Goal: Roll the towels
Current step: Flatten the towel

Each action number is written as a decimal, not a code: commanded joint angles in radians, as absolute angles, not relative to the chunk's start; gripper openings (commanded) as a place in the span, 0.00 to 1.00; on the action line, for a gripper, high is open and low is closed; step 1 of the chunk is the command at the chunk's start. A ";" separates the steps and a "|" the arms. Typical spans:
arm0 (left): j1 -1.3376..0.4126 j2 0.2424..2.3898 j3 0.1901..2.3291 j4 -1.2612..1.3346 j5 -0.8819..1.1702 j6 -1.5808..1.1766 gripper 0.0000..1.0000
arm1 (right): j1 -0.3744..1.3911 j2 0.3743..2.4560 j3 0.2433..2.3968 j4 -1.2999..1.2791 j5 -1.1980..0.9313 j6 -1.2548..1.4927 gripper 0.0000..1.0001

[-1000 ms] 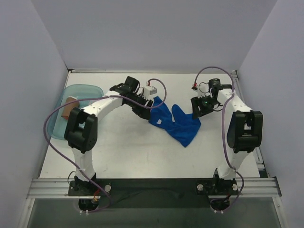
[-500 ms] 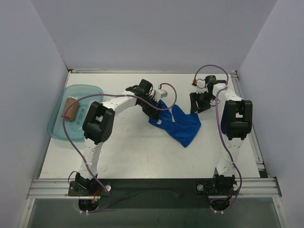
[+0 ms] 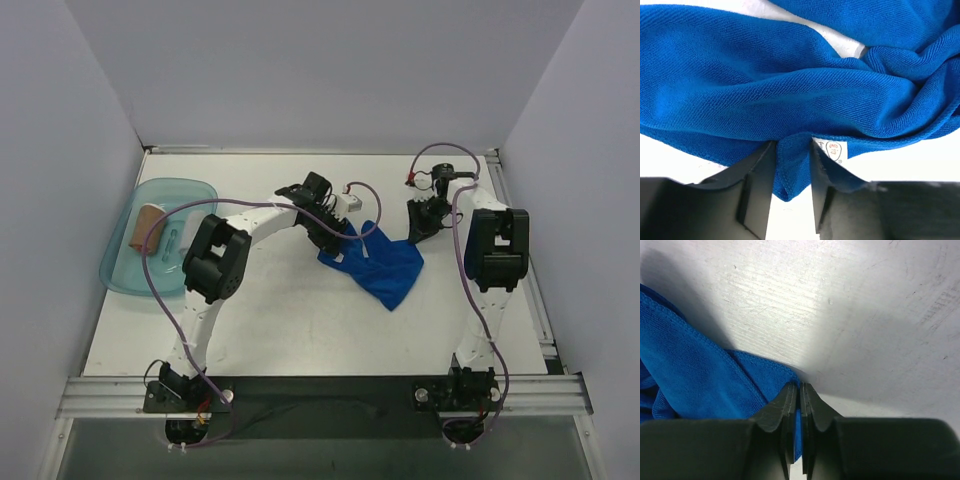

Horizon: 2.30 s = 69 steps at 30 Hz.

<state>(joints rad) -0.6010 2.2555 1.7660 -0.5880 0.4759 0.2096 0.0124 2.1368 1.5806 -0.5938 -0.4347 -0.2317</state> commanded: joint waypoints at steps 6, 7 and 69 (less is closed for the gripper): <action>-0.604 2.221 1.798 -0.552 0.502 0.215 0.35 | -0.049 2.100 1.560 -0.641 -0.483 -0.206 0.00; -0.606 2.209 1.793 -0.551 0.500 0.215 0.35 | -0.060 2.095 1.559 -0.643 -0.491 -0.204 0.00; -0.416 1.781 1.669 -0.650 0.673 0.163 0.00 | -0.373 1.804 1.615 -0.839 -0.634 -0.190 0.00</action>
<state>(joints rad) -0.4248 1.8393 1.6981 -0.6243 0.6170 0.1638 -0.3725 1.8469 1.5883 -0.7544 -0.5976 -0.2047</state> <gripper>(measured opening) 0.029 0.040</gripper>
